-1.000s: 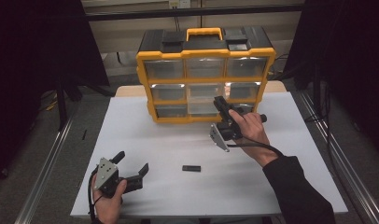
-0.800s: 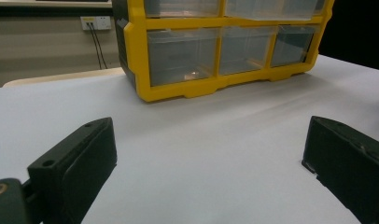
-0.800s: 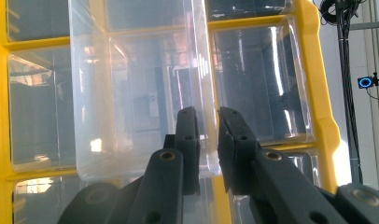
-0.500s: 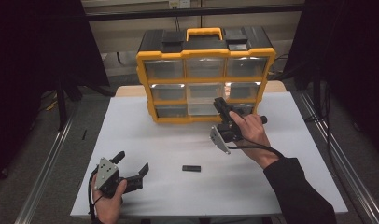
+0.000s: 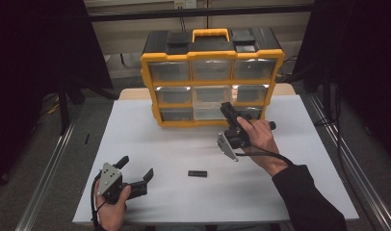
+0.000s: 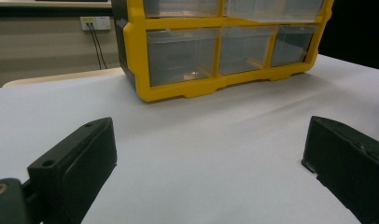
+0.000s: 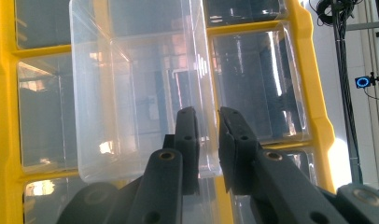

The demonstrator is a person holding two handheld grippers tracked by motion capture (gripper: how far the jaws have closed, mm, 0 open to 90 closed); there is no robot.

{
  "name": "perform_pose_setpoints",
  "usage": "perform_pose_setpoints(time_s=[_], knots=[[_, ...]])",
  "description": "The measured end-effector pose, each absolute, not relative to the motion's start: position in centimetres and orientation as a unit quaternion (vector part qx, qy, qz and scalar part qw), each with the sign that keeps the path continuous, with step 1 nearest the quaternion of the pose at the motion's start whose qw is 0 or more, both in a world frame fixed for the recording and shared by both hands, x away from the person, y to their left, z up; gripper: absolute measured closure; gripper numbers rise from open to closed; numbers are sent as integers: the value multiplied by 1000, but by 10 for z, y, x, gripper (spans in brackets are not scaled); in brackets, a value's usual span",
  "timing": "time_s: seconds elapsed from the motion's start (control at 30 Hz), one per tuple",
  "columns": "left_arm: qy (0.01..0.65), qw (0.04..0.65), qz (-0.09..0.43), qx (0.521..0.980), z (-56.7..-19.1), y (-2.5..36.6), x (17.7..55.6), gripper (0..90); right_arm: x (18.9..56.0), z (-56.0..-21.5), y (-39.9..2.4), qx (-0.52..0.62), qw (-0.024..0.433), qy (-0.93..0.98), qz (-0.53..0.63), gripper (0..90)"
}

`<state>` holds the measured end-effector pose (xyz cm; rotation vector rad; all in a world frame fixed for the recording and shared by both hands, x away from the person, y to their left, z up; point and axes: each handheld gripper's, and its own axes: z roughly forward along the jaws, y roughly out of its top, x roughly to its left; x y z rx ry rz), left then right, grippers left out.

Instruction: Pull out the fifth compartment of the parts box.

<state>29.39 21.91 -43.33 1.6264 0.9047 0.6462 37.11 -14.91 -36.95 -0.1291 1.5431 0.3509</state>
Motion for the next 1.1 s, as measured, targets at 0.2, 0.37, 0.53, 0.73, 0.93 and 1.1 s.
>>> perform_pose_setpoints(time_s=[0.2,0.37,0.53,0.73,0.93,1.1], knots=[[380,552,273,690,-433,219,294,27,368,-370,-150,-59,701,693,158,790],[382,552,273,689,-433,219,294,27,366,-370,-150,-56,701,693,160,790],[380,551,273,691,-434,219,294,27,364,-370,-151,-58,700,693,162,788],[381,551,273,691,-434,219,294,27,363,-372,-149,-59,700,693,163,782],[381,551,272,691,-434,218,294,27,363,-373,-148,-56,700,692,165,780],[380,551,272,691,-434,219,294,27,363,-373,-148,-59,700,692,166,779]])
